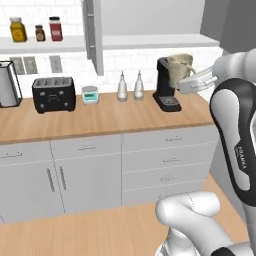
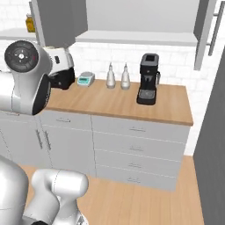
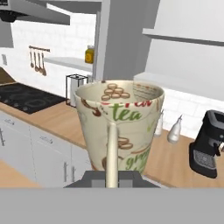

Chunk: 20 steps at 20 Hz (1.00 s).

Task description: Gather all objects into one cabinet and sort the glasses and bowls to opposite sides.

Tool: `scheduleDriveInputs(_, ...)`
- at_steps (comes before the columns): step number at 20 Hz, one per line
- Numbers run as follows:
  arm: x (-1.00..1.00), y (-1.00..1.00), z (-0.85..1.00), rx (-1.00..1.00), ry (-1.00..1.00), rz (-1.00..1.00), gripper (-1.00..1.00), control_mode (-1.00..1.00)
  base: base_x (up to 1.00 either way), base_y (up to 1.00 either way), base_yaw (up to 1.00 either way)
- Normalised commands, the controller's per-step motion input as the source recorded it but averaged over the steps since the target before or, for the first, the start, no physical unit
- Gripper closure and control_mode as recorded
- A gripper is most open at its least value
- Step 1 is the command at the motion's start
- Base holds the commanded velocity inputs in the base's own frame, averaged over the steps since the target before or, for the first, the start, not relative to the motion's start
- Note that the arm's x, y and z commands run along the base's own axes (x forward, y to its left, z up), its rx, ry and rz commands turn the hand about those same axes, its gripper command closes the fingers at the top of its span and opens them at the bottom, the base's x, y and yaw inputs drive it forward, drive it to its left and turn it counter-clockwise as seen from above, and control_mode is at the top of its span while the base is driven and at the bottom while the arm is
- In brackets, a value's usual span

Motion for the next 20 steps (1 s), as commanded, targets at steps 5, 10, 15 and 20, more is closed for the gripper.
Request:
scheduleDriveInputs(5,0.00,0.00,0.00,0.00,0.00,0.00,1.00,1.00,-0.30,0.60,0.07)
scheduleDriveInputs(10,0.00,0.00,0.00,0.00,0.00,0.00,1.00,1.00,-0.01,0.96,0.34)
scheduleDriveInputs(15,0.00,0.00,0.00,0.00,0.00,0.00,1.00,1.00,0.00,0.77,0.71)
scheduleDriveInputs(20,0.00,0.00,0.00,0.00,0.00,0.00,1.00,1.00,0.00,0.59,0.85)
